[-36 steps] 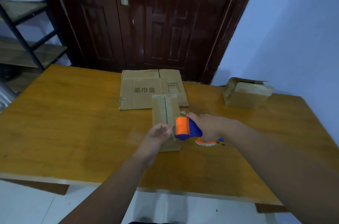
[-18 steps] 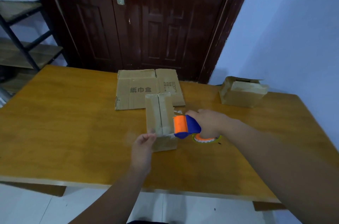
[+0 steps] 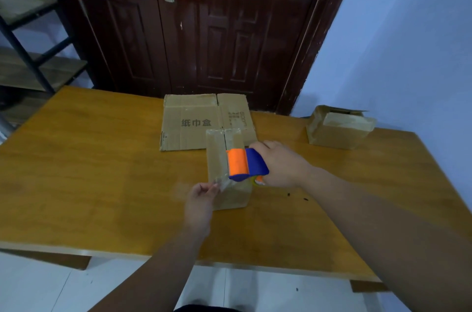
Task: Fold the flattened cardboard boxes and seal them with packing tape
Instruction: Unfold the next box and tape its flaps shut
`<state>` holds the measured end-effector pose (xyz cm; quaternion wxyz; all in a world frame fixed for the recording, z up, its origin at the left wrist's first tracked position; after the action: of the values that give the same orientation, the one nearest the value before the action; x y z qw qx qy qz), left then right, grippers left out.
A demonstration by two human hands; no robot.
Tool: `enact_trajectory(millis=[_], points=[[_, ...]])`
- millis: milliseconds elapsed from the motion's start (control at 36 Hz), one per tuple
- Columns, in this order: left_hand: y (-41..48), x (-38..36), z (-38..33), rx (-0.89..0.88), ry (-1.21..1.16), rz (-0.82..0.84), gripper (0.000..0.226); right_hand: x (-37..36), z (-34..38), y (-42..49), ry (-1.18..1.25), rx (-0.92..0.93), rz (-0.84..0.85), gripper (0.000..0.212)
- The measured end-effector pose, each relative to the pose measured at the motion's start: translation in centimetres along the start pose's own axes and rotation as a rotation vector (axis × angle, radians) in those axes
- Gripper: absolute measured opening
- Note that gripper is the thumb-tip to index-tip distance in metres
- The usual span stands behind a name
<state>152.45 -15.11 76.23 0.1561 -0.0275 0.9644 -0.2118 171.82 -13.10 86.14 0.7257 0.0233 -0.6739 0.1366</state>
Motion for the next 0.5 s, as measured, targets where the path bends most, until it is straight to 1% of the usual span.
enact_trajectory(millis=[111, 194, 250, 306, 417, 500], points=[[-0.12, 0.07, 0.06, 0.043, -0.166, -0.009, 0.019, 0.50, 0.09, 0.14, 0.218, -0.040, -0.035, 0.073], [-0.04, -0.04, 0.12, 0.098, -0.234, -0.030, 0.019, 0.48, 0.34, 0.08, 0.299, -0.033, -0.007, 0.071], [-0.01, -0.04, 0.13, 0.136, -0.309, -0.045, 0.019, 0.28, 0.54, 0.10, 0.296, -0.018, 0.037, 0.069], [-0.04, -0.09, 0.17, 0.175, -0.377, -0.051, 0.017, 0.05, 0.68, 0.03, 0.262, -0.012, 0.070, 0.071], [-0.27, -0.51, 0.13, 0.245, -0.448, -0.079, 0.014, -0.04, 0.49, -0.04, 0.251, -0.010, 0.071, 0.073], [-0.42, -0.62, 0.04, 0.256, -0.479, -0.104, 0.014, -0.03, 0.37, 0.03, 0.216, 0.003, 0.081, 0.076]])
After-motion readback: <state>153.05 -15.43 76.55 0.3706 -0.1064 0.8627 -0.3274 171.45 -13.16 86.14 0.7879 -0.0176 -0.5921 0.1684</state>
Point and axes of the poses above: each hand's wrist, its own y-axis towards the middle knuckle, its own x-axis out of the back of the hand, z = x × y, the point moved 3 cm from there along y, towards the middle knuckle, and after that the axes turned 7 degrees about -y, right-handed, at the moved point
